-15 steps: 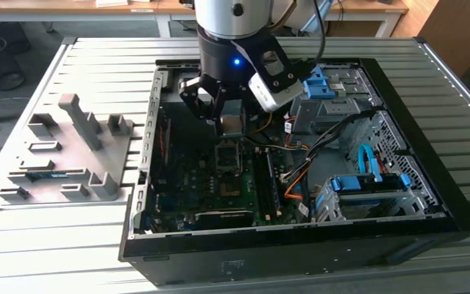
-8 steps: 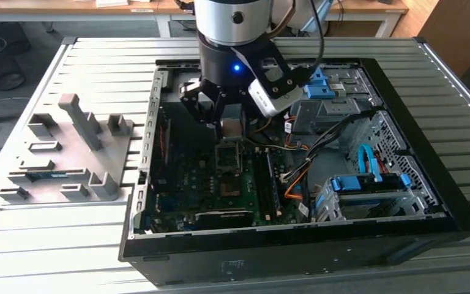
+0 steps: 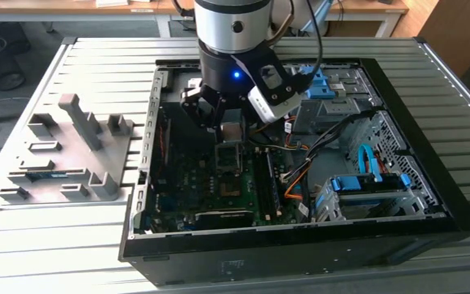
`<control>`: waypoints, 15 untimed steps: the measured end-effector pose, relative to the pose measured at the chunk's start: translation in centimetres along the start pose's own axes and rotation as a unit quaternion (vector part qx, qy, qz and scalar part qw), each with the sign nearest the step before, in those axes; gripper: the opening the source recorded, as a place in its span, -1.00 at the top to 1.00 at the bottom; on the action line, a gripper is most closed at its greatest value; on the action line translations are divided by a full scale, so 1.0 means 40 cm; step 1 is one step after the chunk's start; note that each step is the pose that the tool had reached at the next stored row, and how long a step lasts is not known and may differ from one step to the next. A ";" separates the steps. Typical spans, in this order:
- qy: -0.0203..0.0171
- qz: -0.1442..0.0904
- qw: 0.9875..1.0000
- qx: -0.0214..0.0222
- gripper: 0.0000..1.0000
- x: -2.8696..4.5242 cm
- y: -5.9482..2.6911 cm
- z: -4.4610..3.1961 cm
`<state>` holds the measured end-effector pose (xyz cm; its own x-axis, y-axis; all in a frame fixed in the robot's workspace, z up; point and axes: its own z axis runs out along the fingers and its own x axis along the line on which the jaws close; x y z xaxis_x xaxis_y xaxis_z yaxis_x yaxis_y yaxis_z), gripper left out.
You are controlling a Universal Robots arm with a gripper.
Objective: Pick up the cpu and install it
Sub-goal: 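Pick up the cpu and move it towards the insertion slot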
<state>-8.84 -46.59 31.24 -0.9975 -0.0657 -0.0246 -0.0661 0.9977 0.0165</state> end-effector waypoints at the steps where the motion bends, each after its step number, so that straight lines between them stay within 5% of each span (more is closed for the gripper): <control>1: 0.000 0.000 1.000 0.000 0.05 0.000 -0.001 0.002; 15: 0.000 0.000 1.000 0.000 0.05 0.001 -0.007 0.032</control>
<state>-8.84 -46.87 29.97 -0.9975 -0.0657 -0.0247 -0.0661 0.9977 0.0166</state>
